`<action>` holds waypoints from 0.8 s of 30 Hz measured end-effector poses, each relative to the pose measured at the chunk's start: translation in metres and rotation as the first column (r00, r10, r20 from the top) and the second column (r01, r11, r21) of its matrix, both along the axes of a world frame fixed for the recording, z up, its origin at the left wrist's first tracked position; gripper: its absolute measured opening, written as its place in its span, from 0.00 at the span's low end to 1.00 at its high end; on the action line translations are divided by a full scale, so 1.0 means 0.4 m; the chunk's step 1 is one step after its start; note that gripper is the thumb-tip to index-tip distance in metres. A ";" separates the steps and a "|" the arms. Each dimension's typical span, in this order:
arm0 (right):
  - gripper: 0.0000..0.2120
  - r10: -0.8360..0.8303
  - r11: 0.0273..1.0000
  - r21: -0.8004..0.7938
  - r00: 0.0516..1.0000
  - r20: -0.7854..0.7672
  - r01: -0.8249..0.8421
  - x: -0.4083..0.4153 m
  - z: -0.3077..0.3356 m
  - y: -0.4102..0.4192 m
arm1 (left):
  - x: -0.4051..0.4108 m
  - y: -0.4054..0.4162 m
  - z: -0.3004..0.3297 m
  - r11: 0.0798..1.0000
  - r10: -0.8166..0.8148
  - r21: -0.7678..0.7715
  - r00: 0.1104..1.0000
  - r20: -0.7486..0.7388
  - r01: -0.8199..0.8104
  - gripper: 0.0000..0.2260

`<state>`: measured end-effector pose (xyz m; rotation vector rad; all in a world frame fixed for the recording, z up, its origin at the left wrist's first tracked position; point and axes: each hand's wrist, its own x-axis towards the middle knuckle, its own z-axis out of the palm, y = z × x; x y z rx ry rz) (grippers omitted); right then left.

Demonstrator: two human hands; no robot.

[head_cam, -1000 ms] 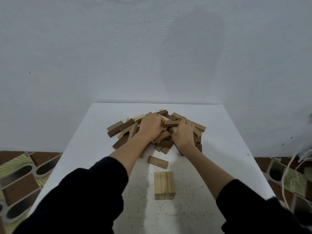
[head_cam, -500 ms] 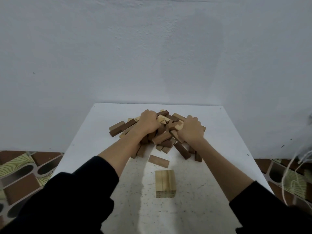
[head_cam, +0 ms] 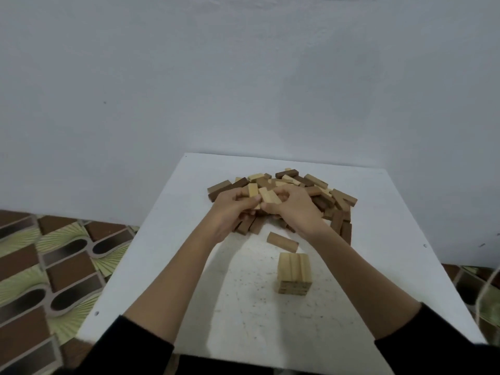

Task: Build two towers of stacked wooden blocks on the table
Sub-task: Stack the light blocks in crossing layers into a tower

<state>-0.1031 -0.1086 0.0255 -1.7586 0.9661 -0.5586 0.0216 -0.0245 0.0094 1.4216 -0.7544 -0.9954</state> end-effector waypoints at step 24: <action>0.12 -0.040 0.956 -0.283 0.924 -0.379 -0.075 0.106 -0.236 0.209 | 0.065 0.192 -0.175 0.909 -0.006 0.338 0.804 0.595 -0.243 0.15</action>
